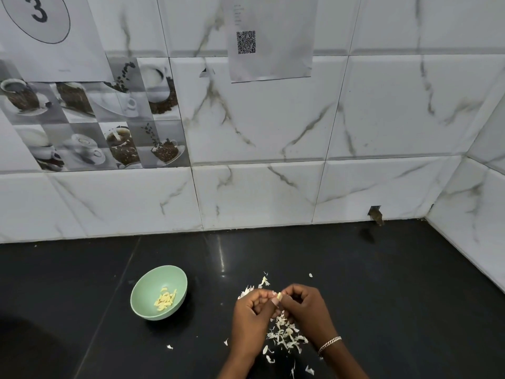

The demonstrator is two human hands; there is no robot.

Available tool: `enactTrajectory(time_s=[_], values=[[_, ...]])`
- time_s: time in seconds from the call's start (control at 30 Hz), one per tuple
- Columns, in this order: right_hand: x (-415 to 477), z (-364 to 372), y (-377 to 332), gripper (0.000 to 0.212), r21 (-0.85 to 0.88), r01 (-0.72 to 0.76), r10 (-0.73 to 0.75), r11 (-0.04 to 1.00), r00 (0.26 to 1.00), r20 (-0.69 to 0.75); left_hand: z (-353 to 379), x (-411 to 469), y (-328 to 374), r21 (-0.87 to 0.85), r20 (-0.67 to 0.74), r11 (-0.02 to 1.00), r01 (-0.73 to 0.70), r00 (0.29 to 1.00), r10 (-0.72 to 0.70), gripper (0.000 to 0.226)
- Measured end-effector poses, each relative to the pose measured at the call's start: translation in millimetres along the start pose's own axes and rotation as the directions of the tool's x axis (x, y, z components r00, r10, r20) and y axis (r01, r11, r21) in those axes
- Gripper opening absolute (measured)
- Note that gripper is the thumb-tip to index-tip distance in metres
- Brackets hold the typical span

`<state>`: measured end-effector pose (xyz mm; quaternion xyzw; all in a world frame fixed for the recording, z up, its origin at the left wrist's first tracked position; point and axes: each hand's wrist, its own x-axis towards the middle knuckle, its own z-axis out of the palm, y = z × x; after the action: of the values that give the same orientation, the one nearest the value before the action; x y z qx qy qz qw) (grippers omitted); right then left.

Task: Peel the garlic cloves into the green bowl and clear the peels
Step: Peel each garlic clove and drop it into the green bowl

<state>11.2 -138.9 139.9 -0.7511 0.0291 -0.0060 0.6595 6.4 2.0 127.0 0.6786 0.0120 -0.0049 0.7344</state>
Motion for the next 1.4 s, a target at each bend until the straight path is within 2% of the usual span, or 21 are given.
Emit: enactTrajectory(time_s=[0.1, 0.17, 0.27, 0.37, 0.5, 0.77, 0.93, 1.0, 1.23, 1.4], values=[[1, 1, 1, 0.017, -0.010, 0.000, 0.000, 1.000, 1.000, -0.023, 4, -4, 5, 0.073, -0.031, 0.996, -0.045, 0.998, 0.048, 0.010], [1, 1, 2, 0.018, -0.039, 0.010, -0.012, 0.999, 0.999, -0.046, 5, -4, 3, 0.204, -0.042, 0.974, -0.097, 0.993, 0.108, 0.015], [2, 0, 3, 0.014, -0.056, 0.013, -0.017, 0.998, 0.998, -0.066, 1, 2, 1, 0.422, 0.039, 0.882, -0.212, 0.976, 0.216, 0.021], [1, -1, 2, 0.021, -0.050, 0.029, -0.031, 0.998, 0.998, -0.055, -3, 4, 7, 0.544, 0.155, 0.781, -0.306, 0.952, 0.266, 0.019], [2, -3, 3, 0.030, -0.025, 0.034, -0.035, 0.999, 0.999, -0.033, -5, 4, 13, 0.616, 0.239, 0.680, -0.396, 0.918, 0.318, 0.015], [4, -3, 0, 0.030, -0.016, 0.058, -0.058, 0.998, 0.998, -0.021, -1, 2, 14, 0.656, 0.238, 0.645, -0.391, 0.919, 0.316, 0.013], [3, -3, 1, 0.018, -0.060, 0.073, -0.073, 0.996, 0.997, -0.008, 1, 3, 15, 0.685, 0.218, 0.650, -0.330, 0.943, 0.250, 0.015], [3, -3, 1, 0.019, -0.056, 0.071, -0.072, 0.996, 0.997, -0.004, 1, 3, 18, 0.667, 0.196, 0.687, -0.287, 0.958, 0.210, 0.017], [5, 0, 0, 0.025, -0.021, 0.052, -0.052, 0.998, 0.999, 0.017, -2, 6, 23, 0.359, 0.100, 0.933, -0.029, 0.995, -0.008, 0.024], [6, -2, 0, 0.024, -0.061, 0.057, -0.055, 0.997, 0.998, 0.034, -7, 5, 23, 0.245, 0.132, 0.968, 0.056, 0.987, -0.090, 0.025]])
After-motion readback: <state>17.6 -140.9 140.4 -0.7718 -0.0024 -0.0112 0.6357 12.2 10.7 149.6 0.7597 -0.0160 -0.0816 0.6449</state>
